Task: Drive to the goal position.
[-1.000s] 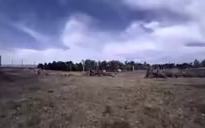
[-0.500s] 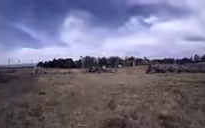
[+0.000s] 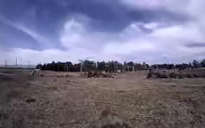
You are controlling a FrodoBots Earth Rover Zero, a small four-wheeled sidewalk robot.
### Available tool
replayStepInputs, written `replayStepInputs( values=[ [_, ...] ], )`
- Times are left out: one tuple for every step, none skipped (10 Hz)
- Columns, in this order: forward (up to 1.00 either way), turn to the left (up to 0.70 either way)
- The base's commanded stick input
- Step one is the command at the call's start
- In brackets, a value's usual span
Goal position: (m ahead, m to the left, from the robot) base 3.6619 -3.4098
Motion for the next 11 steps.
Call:
replayStepInputs(
  values=[
    [0.70, 0.00],
    [0.70, 0.00],
    [0.70, 0.00],
    [0.70, 0.00],
    [0.70, 0.00],
    [0.70, 0.00],
    [0.70, 0.00],
    [0.70, 0.00],
    [0.70, 0.00],
    [0.70, 0.00],
    [0.70, 0.00]
  ],
)
